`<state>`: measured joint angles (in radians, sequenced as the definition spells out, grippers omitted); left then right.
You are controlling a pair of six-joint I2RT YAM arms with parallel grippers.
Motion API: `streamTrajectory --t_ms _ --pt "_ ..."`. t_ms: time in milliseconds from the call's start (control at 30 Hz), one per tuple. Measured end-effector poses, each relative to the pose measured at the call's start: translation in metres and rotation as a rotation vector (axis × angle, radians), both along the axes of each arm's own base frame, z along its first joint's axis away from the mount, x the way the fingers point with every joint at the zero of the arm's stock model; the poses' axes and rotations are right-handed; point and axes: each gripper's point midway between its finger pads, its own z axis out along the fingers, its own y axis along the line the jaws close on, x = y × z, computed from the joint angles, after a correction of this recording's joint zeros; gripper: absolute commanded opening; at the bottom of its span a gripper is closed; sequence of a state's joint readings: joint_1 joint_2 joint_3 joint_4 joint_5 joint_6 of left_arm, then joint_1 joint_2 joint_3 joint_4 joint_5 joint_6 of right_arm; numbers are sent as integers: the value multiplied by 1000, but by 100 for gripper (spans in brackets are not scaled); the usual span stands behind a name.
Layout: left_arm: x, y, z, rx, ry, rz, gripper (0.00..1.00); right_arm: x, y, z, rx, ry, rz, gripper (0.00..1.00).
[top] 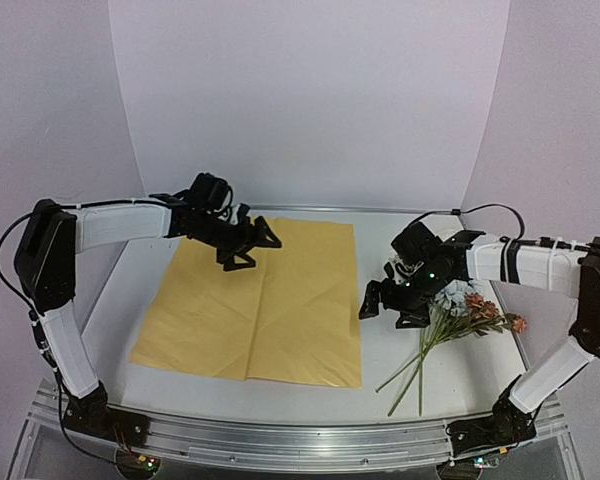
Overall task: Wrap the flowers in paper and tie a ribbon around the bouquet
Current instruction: Unfold the folded wrapping paper at the center of the board, then rotate the flattened wrapping paper at the center of the board.
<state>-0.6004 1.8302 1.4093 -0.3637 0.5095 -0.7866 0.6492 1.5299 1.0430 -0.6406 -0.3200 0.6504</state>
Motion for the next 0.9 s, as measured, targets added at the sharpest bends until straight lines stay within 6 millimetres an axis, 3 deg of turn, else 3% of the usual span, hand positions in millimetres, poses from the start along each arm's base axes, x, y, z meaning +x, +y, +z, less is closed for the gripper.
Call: streamTrajectory --t_ms 133,233,333,467,667,900 --pt "11 68 -51 84 91 144 88 -1 12 -12 1 30 13 85" --pt "-1 103 -87 140 173 205 87 3 27 -16 -2 32 39 74" --pt "-18 129 -107 181 225 249 88 18 49 -17 5 13 69 65" --pt "-29 155 -113 200 238 305 88 39 78 -20 15 -20 110 60" --pt "-31 177 -121 198 249 369 87 63 108 -34 20 -49 144 57" --pt "-30 190 -127 194 270 412 87 74 112 -59 -26 -63 122 56"
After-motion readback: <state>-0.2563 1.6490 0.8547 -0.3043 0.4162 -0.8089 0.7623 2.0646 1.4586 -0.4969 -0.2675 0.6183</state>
